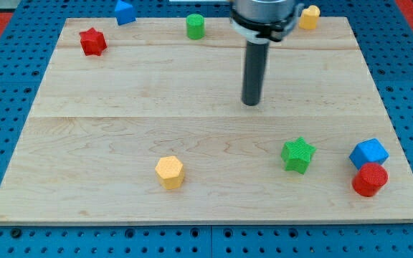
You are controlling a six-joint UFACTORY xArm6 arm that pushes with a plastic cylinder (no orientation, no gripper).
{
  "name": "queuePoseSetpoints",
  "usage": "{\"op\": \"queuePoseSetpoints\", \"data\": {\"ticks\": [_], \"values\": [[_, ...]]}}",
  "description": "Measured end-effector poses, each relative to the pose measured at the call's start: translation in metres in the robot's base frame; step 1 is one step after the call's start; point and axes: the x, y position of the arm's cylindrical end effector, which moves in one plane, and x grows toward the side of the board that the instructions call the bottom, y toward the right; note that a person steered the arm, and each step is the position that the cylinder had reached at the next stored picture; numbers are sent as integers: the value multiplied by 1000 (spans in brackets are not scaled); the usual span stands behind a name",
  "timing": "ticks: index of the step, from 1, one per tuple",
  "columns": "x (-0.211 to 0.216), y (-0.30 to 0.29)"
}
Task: Slide the blue cube closer to the green star
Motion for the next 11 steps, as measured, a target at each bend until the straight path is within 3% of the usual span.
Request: {"op": "queuePoseSetpoints", "data": {"ticks": [2, 3, 5, 9, 10, 11], "values": [[71, 160], [94, 180], [129, 165], [38, 47], [38, 15], [44, 36]]}}
